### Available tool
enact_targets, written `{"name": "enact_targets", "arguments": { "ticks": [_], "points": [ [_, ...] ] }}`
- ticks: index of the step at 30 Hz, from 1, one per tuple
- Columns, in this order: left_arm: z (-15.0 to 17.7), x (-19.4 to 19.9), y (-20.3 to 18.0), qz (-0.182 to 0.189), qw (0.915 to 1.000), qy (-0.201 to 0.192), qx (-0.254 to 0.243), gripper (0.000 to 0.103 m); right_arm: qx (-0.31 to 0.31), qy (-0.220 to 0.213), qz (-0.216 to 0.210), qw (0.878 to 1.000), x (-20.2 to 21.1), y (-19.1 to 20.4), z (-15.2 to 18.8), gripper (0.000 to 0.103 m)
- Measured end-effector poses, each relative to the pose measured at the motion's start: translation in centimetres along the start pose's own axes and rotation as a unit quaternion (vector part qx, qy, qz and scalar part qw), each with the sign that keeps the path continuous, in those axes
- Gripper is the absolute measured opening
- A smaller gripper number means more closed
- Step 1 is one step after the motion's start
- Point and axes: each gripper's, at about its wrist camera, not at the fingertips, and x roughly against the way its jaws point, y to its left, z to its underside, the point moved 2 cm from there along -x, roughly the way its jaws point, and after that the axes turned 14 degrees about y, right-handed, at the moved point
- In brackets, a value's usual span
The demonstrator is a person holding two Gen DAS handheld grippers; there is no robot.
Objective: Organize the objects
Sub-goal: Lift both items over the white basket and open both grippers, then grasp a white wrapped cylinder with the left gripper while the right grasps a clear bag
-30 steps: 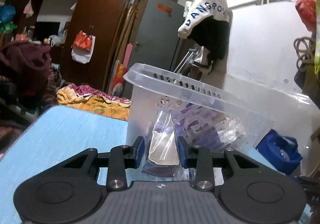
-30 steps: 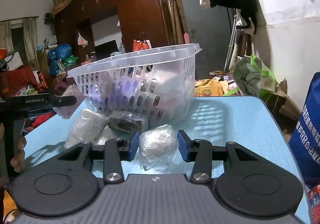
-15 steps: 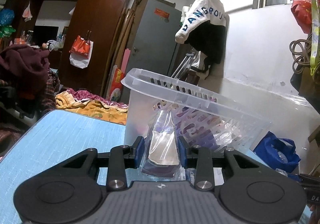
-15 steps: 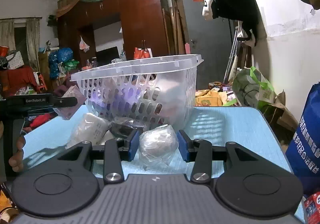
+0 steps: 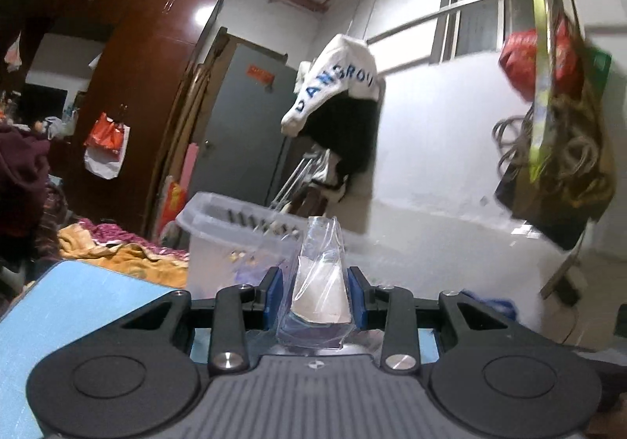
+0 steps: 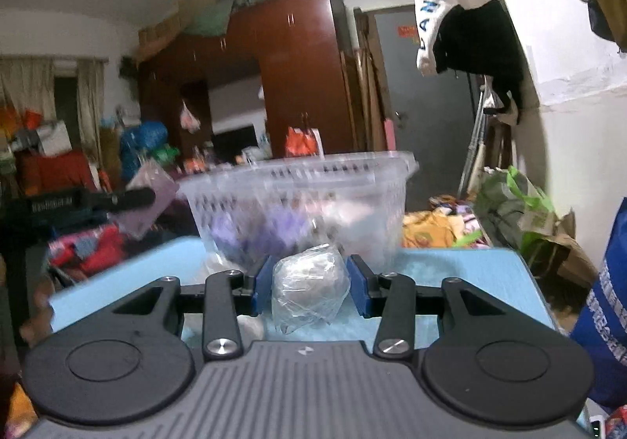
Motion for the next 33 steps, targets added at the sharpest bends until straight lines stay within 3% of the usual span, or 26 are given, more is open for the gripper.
{"name": "enact_targets", "arguments": {
  "ticks": [4,7,10,13,15,16,17,18,19,21,24,26,28,30,31,32,33],
  "points": [
    [-3.7,0.5,-1.3,0.001,0.9999,-0.014,-0.005,0.039,0.016,-0.022,0.008,1.0,0.5,0.8,-4.6,0.045],
    [-7.0,-1.2,-1.8,-0.001,1.0,-0.003,0.002,0.039,0.025,-0.02,0.007,0.999,-1.6,1.4,-9.4,0.045],
    [-9.9,-4.5,-2.2,-0.02,0.9991,0.037,-0.002,0.039,0.05,0.024,0.068,0.996,-6.1,2.0,-12.7,0.045],
    [-10.8,-8.4,-1.1,-0.034,0.9941,0.1,0.024,0.039,0.043,0.076,0.055,0.995,-10.5,1.6,-14.0,0.046],
    [-10.6,-9.9,-0.4,-0.037,0.9917,0.12,0.026,0.041,0.058,0.092,0.075,0.991,-12.3,1.8,-14.2,0.051],
    [-10.5,-10.7,-0.2,-0.048,0.9899,0.131,0.022,0.047,0.063,0.091,0.082,0.991,-12.8,1.9,-14.2,0.076],
    [-10.2,-11.5,0.2,-0.068,0.9868,0.145,0.022,0.069,0.063,0.091,0.089,0.99,-13.0,2.0,-14.1,0.091],
    [-10.0,-11.9,0.5,-0.081,0.985,0.15,0.025,0.081,0.063,0.082,0.099,0.99,-12.7,2.1,-14.0,0.103],
    [-9.6,-11.7,0.7,-0.087,0.9852,0.145,0.027,0.09,0.062,0.066,0.104,0.99,-11.9,2.2,-13.7,0.103],
    [-8.8,-10.2,0.6,-0.074,0.9887,0.129,0.022,0.09,0.06,0.049,0.095,0.993,-9.7,2.6,-12.8,0.103],
    [-5.8,-6.0,-0.5,-0.057,0.9909,0.122,0.013,0.09,0.05,0.026,0.135,0.989,-6.2,2.6,-9.7,0.103],
    [-3.4,-4.9,-1.9,-0.042,0.9902,0.133,-0.003,0.094,0.056,0.04,0.139,0.988,-5.4,2.3,-7.3,0.103],
    [-0.6,-5.2,-2.7,-0.041,0.987,0.155,-0.011,0.094,0.034,0.065,0.11,0.991,-5.5,1.5,-5.0,0.103],
    [1.1,-6.2,-2.8,-0.041,0.9824,0.182,-0.015,0.084,0.0,0.093,0.09,0.992,-5.8,0.6,-3.4,0.103],
    [2.0,-6.8,-2.9,-0.039,0.98,0.194,-0.014,0.07,-0.012,0.103,0.089,0.991,-6.0,0.2,-3.0,0.103],
    [2.7,-7.2,-2.9,-0.037,0.9777,0.206,-0.012,0.062,-0.023,0.111,0.09,0.989,-6.1,-0.1,-2.6,0.103],
    [3.1,-7.6,-2.9,-0.033,0.9765,0.213,-0.009,0.062,-0.034,0.118,0.093,0.988,-6.2,-0.3,-2.3,0.103]
  ]
}}
